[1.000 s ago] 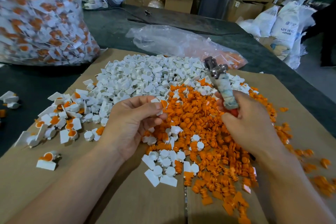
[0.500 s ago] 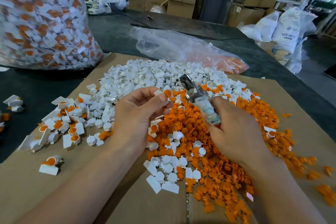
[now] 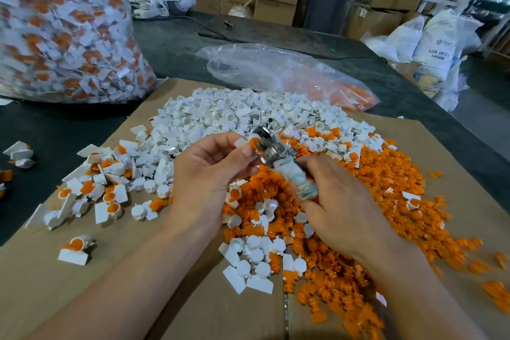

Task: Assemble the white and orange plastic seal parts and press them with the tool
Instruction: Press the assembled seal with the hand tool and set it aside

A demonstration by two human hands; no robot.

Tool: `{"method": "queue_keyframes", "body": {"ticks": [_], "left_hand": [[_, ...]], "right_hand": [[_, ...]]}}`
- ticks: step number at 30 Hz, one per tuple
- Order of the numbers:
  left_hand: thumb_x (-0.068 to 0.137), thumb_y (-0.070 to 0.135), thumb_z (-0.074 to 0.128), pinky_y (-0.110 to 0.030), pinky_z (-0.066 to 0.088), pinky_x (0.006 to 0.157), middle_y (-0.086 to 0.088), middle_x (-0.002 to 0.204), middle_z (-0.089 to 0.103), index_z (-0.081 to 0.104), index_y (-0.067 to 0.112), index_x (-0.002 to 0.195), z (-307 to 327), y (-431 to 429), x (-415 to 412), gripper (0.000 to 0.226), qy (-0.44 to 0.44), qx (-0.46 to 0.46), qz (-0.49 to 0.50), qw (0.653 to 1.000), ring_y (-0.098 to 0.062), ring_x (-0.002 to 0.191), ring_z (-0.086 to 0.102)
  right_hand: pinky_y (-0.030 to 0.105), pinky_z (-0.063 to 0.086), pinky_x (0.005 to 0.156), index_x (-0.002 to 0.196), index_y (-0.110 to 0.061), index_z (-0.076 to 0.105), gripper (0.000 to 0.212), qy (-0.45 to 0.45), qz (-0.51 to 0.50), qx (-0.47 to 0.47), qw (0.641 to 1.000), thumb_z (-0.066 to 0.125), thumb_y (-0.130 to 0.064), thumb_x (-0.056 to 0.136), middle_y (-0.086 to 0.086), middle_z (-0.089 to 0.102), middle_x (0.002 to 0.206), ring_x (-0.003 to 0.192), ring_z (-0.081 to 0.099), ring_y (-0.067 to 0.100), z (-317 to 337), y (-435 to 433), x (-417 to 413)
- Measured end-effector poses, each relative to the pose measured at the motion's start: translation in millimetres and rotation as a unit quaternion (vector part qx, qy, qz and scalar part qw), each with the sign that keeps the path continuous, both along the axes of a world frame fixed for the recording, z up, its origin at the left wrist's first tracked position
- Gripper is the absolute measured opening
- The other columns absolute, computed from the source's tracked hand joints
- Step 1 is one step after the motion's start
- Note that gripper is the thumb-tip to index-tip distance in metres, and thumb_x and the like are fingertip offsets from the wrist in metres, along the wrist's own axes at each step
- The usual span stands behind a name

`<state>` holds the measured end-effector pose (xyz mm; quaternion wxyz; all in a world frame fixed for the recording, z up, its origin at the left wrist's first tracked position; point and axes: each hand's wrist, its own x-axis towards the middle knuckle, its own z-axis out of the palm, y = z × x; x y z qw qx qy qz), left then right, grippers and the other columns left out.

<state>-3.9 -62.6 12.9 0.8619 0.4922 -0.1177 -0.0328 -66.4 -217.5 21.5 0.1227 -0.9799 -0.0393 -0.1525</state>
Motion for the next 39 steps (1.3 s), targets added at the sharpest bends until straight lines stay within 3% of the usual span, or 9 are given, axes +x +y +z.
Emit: {"method": "queue_keyframes", "body": {"ticks": [5, 9, 14, 17, 20, 24, 29, 39], "left_hand": [[0.061, 0.009, 0.067, -0.019, 0.053, 0.054, 0.002, 0.063, 0.068, 0.067, 0.013, 0.067, 0, 0, 0, 0.007, 0.002, 0.01, -0.003, 1.0, -0.01, 0.059, 0.065], [0.06, 0.01, 0.067, -0.019, 0.053, 0.054, 0.002, 0.062, 0.068, 0.07, 0.016, 0.062, 0, 0, -1, 0.007, -0.002, 0.012, -0.004, 1.0, -0.01, 0.059, 0.065], [0.061, 0.009, 0.066, -0.018, 0.052, 0.053, 0.002, 0.061, 0.067, 0.071, 0.016, 0.06, 0, 1, 0, 0.009, -0.004, 0.004, -0.007, 1.0, -0.01, 0.057, 0.064], [0.062, 0.008, 0.066, -0.018, 0.052, 0.053, 0.002, 0.06, 0.067, 0.068, 0.014, 0.064, 0, 0, -1, 0.007, -0.006, 0.006, 0.001, 1.0, -0.009, 0.055, 0.063], [0.062, 0.007, 0.066, -0.018, 0.052, 0.052, 0.002, 0.059, 0.067, 0.067, 0.012, 0.065, 0, 0, -1, 0.006, -0.007, 0.003, 0.004, 1.0, -0.009, 0.055, 0.063], [0.062, 0.007, 0.065, -0.019, 0.052, 0.052, 0.001, 0.06, 0.067, 0.066, 0.012, 0.065, 0, 0, -2, 0.006, -0.015, 0.006, 0.015, 1.0, -0.011, 0.054, 0.063], [0.062, 0.008, 0.066, -0.019, 0.052, 0.052, 0.003, 0.057, 0.066, 0.066, 0.013, 0.064, -1, 0, -3, 0.006, -0.02, 0.012, 0.036, 0.999, -0.009, 0.051, 0.061], [0.062, 0.008, 0.066, -0.019, 0.053, 0.052, 0.001, 0.058, 0.066, 0.068, 0.016, 0.06, -1, 1, -4, 0.008, -0.011, 0.016, 0.039, 0.999, -0.012, 0.05, 0.061]], "right_hand": [[0.022, 0.018, 0.069, 0.12, -0.018, 0.047, 0.031, -0.011, 0.005, -0.016, 1.0, 0.053, -0.024, 0.09, -0.003, 0.05, 0.106, 0.09, 0.029, 0.006, 1, 2, -1], [0.029, 0.024, 0.072, 0.107, -0.013, 0.056, 0.025, -0.014, 0.002, -0.04, 0.999, 0.061, -0.019, 0.083, 0.003, 0.058, 0.097, 0.087, 0.041, 0.017, 5, 4, -2], [0.018, 0.024, 0.058, 0.098, -0.024, 0.044, 0.015, -0.003, 0.013, -0.015, 1.0, 0.054, -0.023, 0.088, -0.013, 0.038, 0.082, 0.076, 0.033, 0.008, 6, 6, -4], [0.012, 0.024, 0.055, 0.091, -0.03, 0.032, 0.023, 0.013, 0.02, 0.001, 1.0, 0.053, -0.022, 0.088, -0.017, 0.031, 0.073, 0.066, 0.033, 0.006, 4, 5, -4], [0.015, 0.024, 0.053, 0.089, -0.031, 0.031, 0.025, 0.023, 0.03, 0.016, 0.999, 0.053, -0.022, 0.089, -0.018, 0.033, 0.072, 0.065, 0.035, -0.002, 3, 5, -3], [0.018, 0.025, 0.05, 0.084, -0.032, 0.032, 0.027, 0.031, 0.042, 0.056, 0.997, 0.055, -0.018, 0.088, -0.015, 0.036, 0.067, 0.061, 0.038, -0.001, 1, 6, -1], [0.011, 0.036, 0.061, 0.086, -0.032, 0.034, 0.028, 0.037, 0.05, 0.089, 0.994, 0.056, -0.015, 0.088, -0.015, 0.036, 0.063, 0.066, 0.044, -0.008, 0, 7, 0], [0.019, 0.035, 0.048, 0.088, -0.03, 0.034, 0.025, 0.05, 0.039, 0.078, 0.995, 0.054, -0.014, 0.088, -0.011, 0.039, 0.059, 0.047, 0.039, 0.008, 3, 12, 0]]}}
